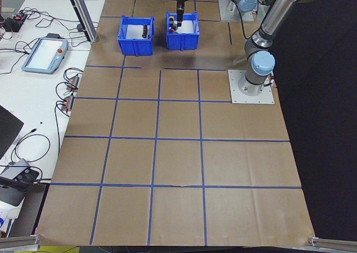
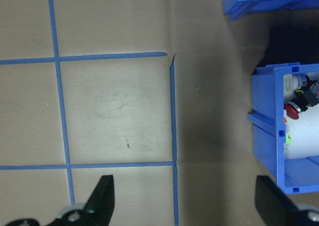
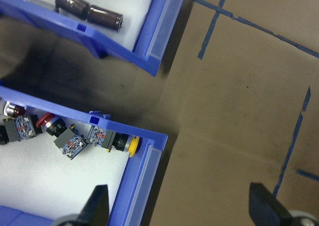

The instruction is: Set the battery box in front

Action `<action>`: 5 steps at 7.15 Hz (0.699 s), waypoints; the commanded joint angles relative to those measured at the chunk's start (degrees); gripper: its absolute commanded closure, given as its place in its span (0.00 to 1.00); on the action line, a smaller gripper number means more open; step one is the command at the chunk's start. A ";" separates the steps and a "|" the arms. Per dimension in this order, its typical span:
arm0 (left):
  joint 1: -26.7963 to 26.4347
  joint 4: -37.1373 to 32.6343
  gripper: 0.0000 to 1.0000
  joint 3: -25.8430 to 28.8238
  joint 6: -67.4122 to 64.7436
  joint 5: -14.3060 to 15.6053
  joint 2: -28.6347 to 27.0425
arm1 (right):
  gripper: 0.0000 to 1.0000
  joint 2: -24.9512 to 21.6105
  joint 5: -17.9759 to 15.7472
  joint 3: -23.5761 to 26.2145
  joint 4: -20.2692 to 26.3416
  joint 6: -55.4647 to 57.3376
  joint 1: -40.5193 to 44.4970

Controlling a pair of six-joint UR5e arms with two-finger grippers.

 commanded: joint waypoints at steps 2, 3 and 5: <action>0.09 0.28 0.00 -2.94 0.01 0.01 2.13 | 0.00 4.17 0.05 -8.93 11.51 18.78 -2.01; 0.09 0.80 0.00 -3.74 0.27 0.01 2.75 | 0.00 3.74 0.14 -8.76 11.77 19.07 -4.20; 0.87 0.72 0.00 -3.75 0.54 1.93 2.58 | 0.00 2.86 -0.21 -9.02 11.95 25.82 -4.22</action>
